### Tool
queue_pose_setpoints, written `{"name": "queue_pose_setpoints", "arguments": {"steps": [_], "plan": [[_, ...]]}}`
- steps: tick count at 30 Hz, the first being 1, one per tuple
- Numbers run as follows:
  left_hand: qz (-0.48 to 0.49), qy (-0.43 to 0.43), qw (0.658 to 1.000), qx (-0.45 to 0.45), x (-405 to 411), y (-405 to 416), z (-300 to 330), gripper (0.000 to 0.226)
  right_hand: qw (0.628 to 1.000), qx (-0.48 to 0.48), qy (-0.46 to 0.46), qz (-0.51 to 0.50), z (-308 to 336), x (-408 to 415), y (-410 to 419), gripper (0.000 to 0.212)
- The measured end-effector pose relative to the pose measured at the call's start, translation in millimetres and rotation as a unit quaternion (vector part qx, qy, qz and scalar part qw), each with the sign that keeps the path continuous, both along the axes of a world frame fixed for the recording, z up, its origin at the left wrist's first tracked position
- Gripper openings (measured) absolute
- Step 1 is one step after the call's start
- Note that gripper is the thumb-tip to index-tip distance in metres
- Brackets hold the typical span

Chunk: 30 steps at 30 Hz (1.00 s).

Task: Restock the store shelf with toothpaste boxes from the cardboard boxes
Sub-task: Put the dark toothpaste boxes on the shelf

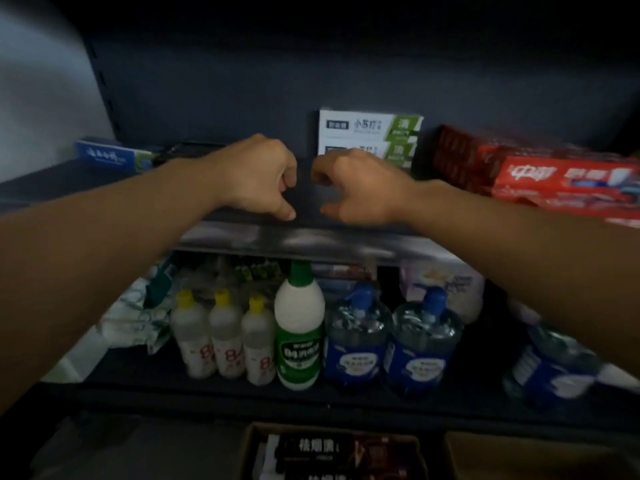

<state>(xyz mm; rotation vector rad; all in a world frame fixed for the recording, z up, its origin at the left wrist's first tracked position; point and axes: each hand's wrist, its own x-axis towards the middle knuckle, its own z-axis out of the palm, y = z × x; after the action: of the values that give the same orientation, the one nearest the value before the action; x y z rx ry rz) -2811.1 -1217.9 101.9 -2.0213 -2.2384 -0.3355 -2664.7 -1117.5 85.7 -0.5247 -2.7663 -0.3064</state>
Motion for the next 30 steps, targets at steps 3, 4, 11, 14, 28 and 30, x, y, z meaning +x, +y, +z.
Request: {"name": "queue_pose_setpoints", "arguments": {"steps": [3,4,11,14,28,30], "plan": [[-0.038,0.011,0.999,-0.002,18,-10,-17,0.046,1.0,0.0,-0.007,-0.005,-23,28,-13,0.03],[-0.054,0.017,0.998,-0.01,26,-13,-24,0.045,1.0,0.0,-0.009,-0.011,-31,38,-17,0.031],[-0.141,0.032,0.984,-0.106,66,-31,-102,0.045,0.997,-0.057,0.001,-0.043,-97,102,-44,0.032],[-0.162,0.035,0.972,-0.164,80,-39,-150,0.041,0.992,-0.121,-0.03,-0.036,-145,121,-60,0.032],[-0.172,-0.025,0.93,-0.325,96,-58,-320,0.043,0.927,-0.269,-0.246,-0.086,-354,162,-93,0.078],[-0.168,-0.026,0.93,-0.326,94,-60,-326,0.044,0.933,-0.253,-0.242,-0.086,-364,163,-92,0.076]]}}
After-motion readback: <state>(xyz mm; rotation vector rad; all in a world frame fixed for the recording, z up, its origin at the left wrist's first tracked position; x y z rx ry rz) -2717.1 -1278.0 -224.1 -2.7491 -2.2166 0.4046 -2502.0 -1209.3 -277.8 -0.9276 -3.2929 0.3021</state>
